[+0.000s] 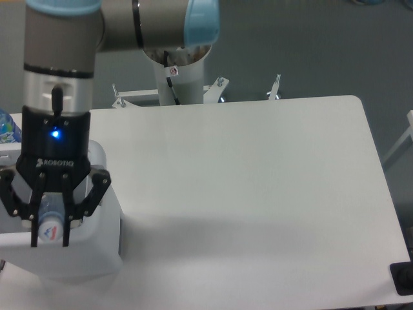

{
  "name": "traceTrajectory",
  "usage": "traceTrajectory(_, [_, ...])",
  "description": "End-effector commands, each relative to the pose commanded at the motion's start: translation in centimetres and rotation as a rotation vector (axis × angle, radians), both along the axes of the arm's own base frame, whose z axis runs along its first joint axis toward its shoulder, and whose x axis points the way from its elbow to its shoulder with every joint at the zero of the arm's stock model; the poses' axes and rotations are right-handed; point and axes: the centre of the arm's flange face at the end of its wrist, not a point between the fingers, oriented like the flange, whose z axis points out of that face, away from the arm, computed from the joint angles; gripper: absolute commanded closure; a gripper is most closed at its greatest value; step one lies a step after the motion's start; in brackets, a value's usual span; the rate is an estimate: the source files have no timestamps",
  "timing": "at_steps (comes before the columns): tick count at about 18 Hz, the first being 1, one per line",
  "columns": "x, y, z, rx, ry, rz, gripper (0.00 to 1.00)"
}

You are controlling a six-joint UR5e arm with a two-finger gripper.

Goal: Place the trash in the trash can

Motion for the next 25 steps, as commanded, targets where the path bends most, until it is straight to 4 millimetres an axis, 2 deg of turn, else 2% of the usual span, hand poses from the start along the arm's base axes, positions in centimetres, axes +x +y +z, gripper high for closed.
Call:
traceTrajectory(1, [0.4, 0.2, -0.1, -0.001, -0.001, -0.006, 0.72])
traceTrajectory(2, [0.4, 0.4, -0.4, -0.006, -0.001, -0.01, 0.63])
traceTrajectory(3, [0.4, 0.4, -0.5, -0.006, 0.001, -0.012, 0.39])
traceTrajectory(4, [0.3, 0.5, -0.6, -0.008, 0.019, -0.025, 0.04])
traceTrajectory(5, [0.3, 0.4, -0.7, -0.017, 0.038, -0.046, 0.0])
traceTrajectory(8, [0.4, 0.0, -0.6, -0.021, 0.052, -0.056, 0.0])
traceTrajectory(10, [-0.2, -0.6, -0.2, -0.02, 0.064, -0.054, 0.0])
traceTrajectory(11, [-1.3, -1.2, 0.2, -0.018, 0.076, -0.044, 0.0])
traceTrajectory(13, [-4.6, -3.9, 2.5, 0.001, 0.117, -0.007, 0.0])
traceTrajectory(14, [-5.5, -4.9, 3.5, 0.006, 0.143, -0.003, 0.0])
traceTrajectory(17, [-9.0, -7.5, 4.8, -0.006, 0.214, 0.001, 0.0])
traceTrajectory(19, [-11.5, -9.9, 6.0, -0.009, 0.252, 0.027, 0.0])
traceTrajectory(22, [-14.1, -12.9, 6.0, -0.045, 0.306, 0.024, 0.0])
traceTrajectory(25, [-15.7, -16.0, 5.7, -0.099, 0.386, -0.024, 0.0])
